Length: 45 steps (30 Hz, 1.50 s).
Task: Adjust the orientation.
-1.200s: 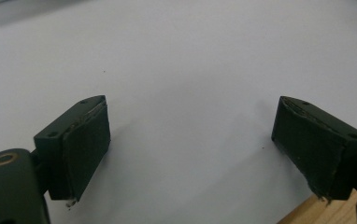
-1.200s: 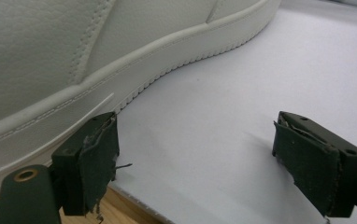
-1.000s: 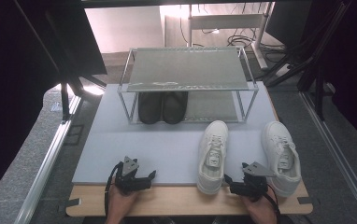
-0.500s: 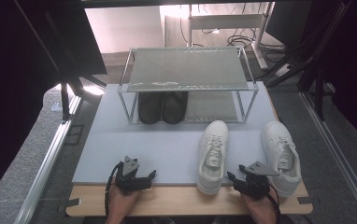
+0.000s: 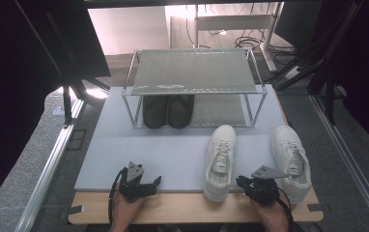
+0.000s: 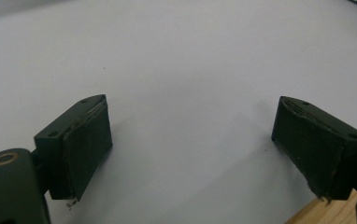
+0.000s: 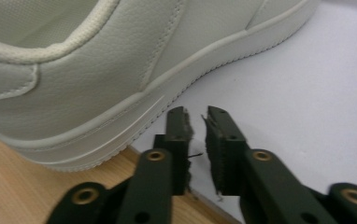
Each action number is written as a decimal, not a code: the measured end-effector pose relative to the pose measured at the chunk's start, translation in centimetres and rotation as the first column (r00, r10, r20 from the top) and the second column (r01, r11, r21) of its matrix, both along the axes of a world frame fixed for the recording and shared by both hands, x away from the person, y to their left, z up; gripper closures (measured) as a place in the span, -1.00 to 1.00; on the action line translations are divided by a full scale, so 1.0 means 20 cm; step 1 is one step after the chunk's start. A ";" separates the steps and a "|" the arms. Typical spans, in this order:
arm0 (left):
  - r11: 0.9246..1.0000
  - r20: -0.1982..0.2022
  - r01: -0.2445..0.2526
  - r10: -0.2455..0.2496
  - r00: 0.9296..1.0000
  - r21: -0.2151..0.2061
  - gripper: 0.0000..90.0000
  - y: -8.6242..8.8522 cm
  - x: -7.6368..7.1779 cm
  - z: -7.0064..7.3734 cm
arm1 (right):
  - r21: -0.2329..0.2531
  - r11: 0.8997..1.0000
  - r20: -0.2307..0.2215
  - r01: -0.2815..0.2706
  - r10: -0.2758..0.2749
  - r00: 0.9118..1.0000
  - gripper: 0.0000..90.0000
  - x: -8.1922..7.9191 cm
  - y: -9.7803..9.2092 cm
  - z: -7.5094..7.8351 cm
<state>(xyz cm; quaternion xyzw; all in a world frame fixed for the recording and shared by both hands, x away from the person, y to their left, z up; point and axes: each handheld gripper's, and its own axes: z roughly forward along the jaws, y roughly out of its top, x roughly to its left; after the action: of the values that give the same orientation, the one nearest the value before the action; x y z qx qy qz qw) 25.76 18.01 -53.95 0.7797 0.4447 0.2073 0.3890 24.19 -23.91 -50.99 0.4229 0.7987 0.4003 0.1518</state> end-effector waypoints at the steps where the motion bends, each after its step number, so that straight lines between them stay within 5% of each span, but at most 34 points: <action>1: 1.000 -0.001 0.000 0.000 1.000 -0.001 -0.74 0.00 0.00 0.00 | -0.008 1.000 0.001 -0.006 0.006 1.000 0.87 0.00 0.00 0.01; 6: 1.000 0.000 -0.001 0.001 1.000 -0.001 -0.74 0.00 0.00 0.00 | -0.030 1.000 0.025 -0.007 0.008 1.000 0.98 -0.02 0.00 0.09; 26: 1.000 0.000 -0.006 0.006 1.000 0.000 -0.74 0.00 0.00 0.00 | 0.063 0.992 0.002 -0.112 0.112 0.994 0.91 0.00 0.05 0.32; 38: 1.000 0.001 -0.010 0.010 1.000 0.000 -0.73 -0.01 0.00 0.00 | 0.016 0.982 -0.044 -0.186 0.186 0.981 0.99 0.05 0.22 0.29; 45: 1.000 0.001 -0.014 0.014 1.000 0.000 -0.73 -0.01 0.00 0.00 | 0.024 0.981 -0.046 -0.192 0.193 0.980 0.99 0.07 0.21 0.27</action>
<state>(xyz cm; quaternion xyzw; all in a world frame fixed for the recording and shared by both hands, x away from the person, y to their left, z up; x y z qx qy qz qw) 25.72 17.86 -53.96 0.7765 0.4498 0.2107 0.3877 25.51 -19.79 -45.66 0.3548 0.8353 0.4104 0.0889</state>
